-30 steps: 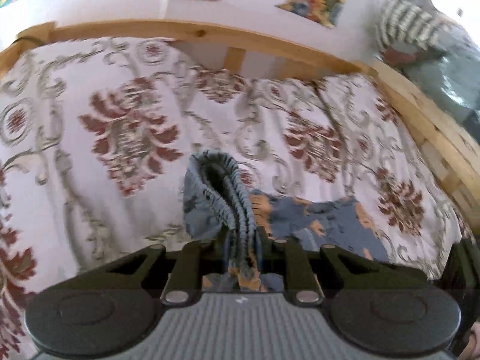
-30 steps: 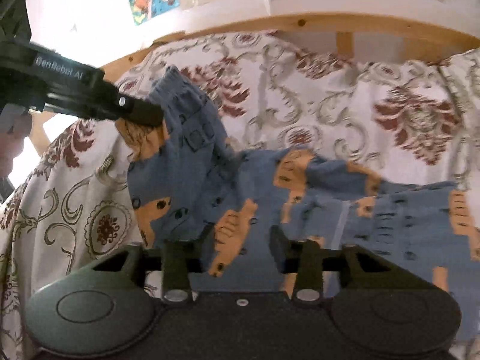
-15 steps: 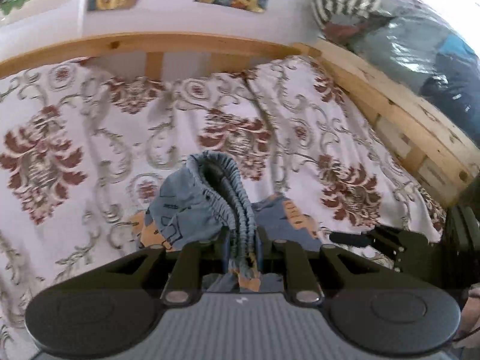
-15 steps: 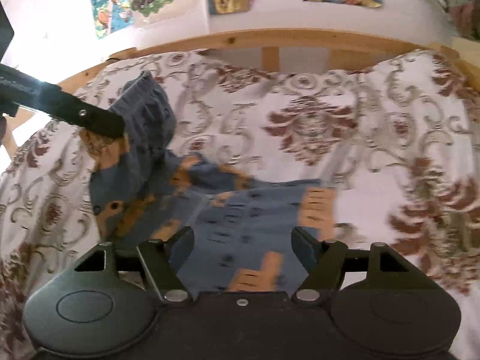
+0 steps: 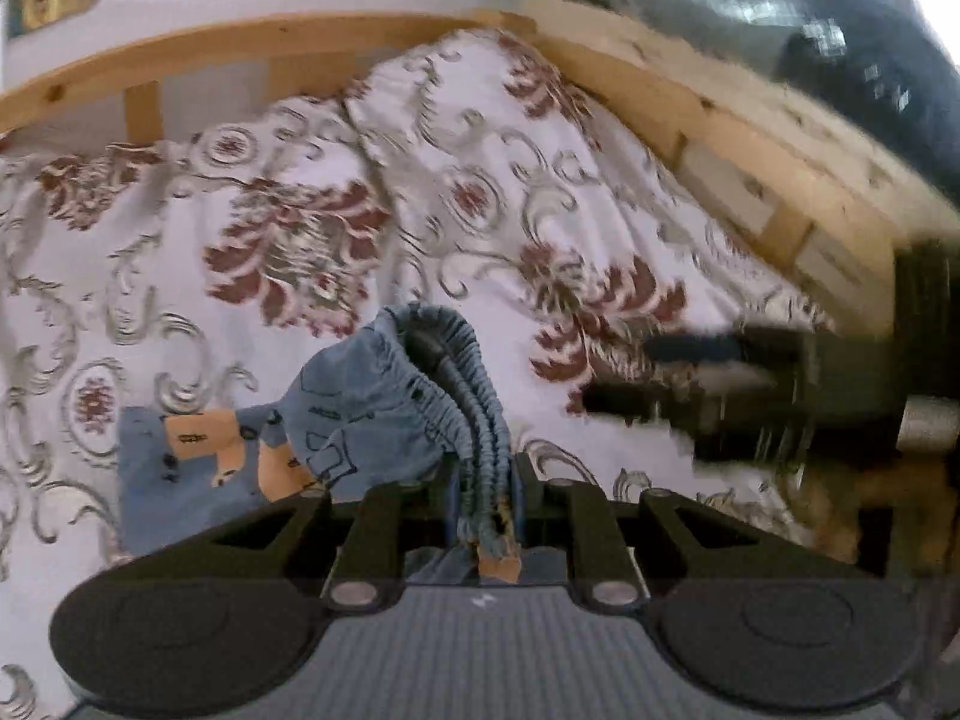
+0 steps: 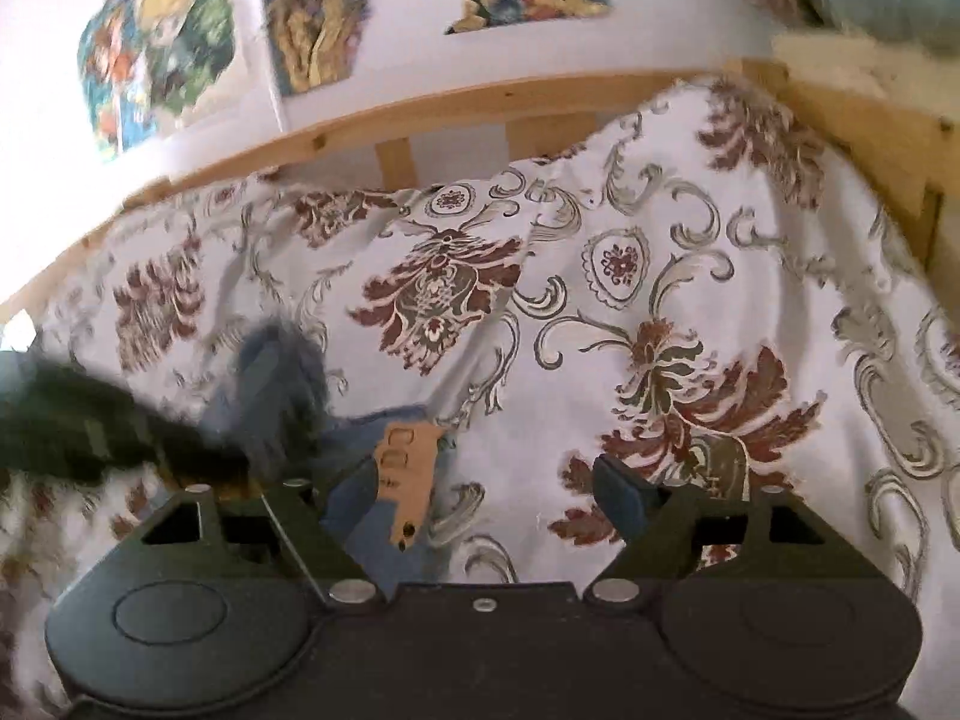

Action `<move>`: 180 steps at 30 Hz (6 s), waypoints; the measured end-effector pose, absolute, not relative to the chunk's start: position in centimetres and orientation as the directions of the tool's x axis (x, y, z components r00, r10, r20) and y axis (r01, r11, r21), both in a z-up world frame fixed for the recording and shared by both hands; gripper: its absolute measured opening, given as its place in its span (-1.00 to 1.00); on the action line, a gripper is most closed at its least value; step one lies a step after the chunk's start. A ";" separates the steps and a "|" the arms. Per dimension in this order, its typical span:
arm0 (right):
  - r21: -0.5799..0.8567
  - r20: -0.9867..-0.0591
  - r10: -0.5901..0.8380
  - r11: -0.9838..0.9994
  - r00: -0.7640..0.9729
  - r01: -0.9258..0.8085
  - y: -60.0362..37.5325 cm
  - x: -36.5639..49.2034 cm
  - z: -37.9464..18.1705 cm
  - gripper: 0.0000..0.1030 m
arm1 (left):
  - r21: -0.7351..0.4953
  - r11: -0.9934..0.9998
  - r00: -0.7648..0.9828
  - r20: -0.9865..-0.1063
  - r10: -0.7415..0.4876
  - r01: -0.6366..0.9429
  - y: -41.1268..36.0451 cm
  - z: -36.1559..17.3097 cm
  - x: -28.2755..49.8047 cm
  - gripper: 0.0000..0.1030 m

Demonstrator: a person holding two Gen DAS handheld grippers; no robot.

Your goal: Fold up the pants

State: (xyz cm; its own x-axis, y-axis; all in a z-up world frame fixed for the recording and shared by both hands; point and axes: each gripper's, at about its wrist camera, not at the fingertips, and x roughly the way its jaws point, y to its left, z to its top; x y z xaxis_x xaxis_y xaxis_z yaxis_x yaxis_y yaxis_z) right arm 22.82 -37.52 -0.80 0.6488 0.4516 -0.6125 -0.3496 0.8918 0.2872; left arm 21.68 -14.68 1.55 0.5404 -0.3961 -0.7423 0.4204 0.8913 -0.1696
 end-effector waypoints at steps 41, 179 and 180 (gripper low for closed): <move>0.479 -0.722 0.613 0.777 0.320 -0.408 -35.5 31.9 -5.0 -0.35 | -0.163 0.923 0.547 -0.764 -0.342 0.349 -19.0 -3.5 22.4 -0.25; 0.443 -0.674 0.594 0.801 0.440 -0.402 -34.9 22.1 -4.6 0.99 | -0.269 0.955 0.588 -0.755 -0.290 0.126 1.1 -5.1 20.6 0.99; 0.455 -0.671 0.604 0.793 0.429 -0.405 -34.9 22.6 -5.0 0.99 | -0.285 0.950 0.583 -0.753 -0.304 0.128 1.2 -5.2 21.0 0.99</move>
State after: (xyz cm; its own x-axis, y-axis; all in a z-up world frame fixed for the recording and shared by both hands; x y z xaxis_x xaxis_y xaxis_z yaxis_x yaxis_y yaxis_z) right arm 22.58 -34.91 -4.96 0.4291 0.6042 -0.6714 -0.4054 0.7931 0.4546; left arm 20.97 1.22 -5.23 0.5831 -0.3044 -0.7533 0.1283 0.9500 -0.2846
